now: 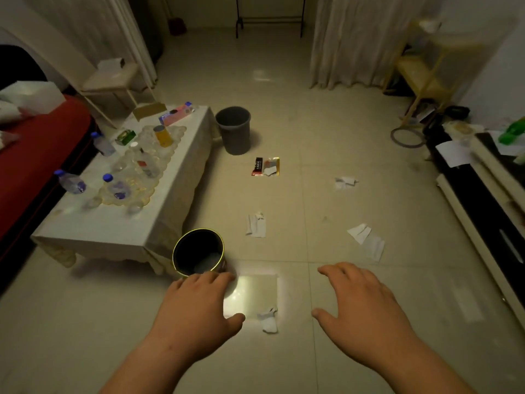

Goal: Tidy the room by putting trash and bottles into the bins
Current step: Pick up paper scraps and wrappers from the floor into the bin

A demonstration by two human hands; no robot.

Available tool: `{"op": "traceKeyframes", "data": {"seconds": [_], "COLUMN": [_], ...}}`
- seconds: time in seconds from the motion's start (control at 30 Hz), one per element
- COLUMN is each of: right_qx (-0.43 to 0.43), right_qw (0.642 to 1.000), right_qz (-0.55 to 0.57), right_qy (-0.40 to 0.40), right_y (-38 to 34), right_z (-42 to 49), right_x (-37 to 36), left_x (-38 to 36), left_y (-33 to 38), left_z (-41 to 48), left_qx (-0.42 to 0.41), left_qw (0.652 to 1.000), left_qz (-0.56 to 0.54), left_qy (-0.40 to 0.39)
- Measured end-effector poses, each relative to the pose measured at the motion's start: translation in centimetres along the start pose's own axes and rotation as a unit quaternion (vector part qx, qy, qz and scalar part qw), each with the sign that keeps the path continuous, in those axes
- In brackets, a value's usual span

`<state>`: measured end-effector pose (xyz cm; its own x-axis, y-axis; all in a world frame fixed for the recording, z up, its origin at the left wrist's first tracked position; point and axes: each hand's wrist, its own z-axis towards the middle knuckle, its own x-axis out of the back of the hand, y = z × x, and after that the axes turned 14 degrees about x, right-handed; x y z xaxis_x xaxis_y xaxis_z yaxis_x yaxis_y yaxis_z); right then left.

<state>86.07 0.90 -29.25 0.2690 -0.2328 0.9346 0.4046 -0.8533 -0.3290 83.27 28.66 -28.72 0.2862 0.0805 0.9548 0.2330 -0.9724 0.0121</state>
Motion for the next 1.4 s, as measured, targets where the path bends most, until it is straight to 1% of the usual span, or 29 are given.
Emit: {"op": "traceKeyframes", "data": {"seconds": [0.1,0.2,0.33,0.47,0.57,0.67,0.73,0.87,0.93,1.03,1.13,1.23,1.4], "right_qx": [0.007,0.014,0.021,0.036,0.058,0.067,0.075,0.082,0.083,0.081,0.071,0.069,0.067], "right_qw": [1.000,0.999,0.998,0.995,0.991,0.988,0.987,0.989,0.989,0.991,0.993,0.993,0.993], "right_qz": [0.008,0.013,0.022,0.033,0.021,0.010,0.011,0.020,0.023,0.026,0.024,0.024,0.027], "right_qy": [-0.018,-0.032,-0.047,-0.086,-0.117,-0.136,-0.140,-0.125,-0.119,-0.108,-0.095,-0.088,-0.094], "right_y": [3.1,6.5,11.2,16.0,19.4,22.2,23.5,25.2,25.7,26.7,27.7,28.3,29.0], "right_z": [3.6,6.7,11.0,15.0,17.7,19.7,20.6,21.4,21.3,21.0,20.3,19.9,19.7], "right_x": [-5.9,-13.2,-25.3,-39.2,-48.9,-56.7,-60.5,-65.1,-66.2,-66.8,-66.6,-66.3,-65.7], "left_x": [-6.0,-13.5,-25.6,-38.9,-48.5,-57.2,-62.0,-69.1,-71.6,-74.2,-75.8,-76.5,-77.0], "left_y": [0.5,1.0,1.5,1.8,2.0,2.9,3.7,4.5,5.1,6.3,7.1,7.1,6.4], "left_z": [4.2,8.2,14.4,20.9,25.4,29.0,30.6,33.1,33.8,34.1,34.0,34.2,34.3], "left_qx": [0.010,0.013,0.014,0.013,0.011,-0.006,-0.027,-0.039,-0.035,-0.053,-0.073,-0.076,-0.059], "left_qw": [1.000,0.999,0.998,0.994,0.989,0.984,0.980,0.977,0.977,0.977,0.980,0.983,0.978], "left_qz": [-0.007,-0.018,-0.016,-0.018,-0.030,-0.034,-0.031,-0.015,-0.022,-0.025,0.001,-0.007,-0.054], "left_qy": [-0.007,-0.030,-0.060,-0.109,-0.143,-0.176,-0.195,-0.208,-0.211,-0.203,-0.185,-0.167,-0.194]}}
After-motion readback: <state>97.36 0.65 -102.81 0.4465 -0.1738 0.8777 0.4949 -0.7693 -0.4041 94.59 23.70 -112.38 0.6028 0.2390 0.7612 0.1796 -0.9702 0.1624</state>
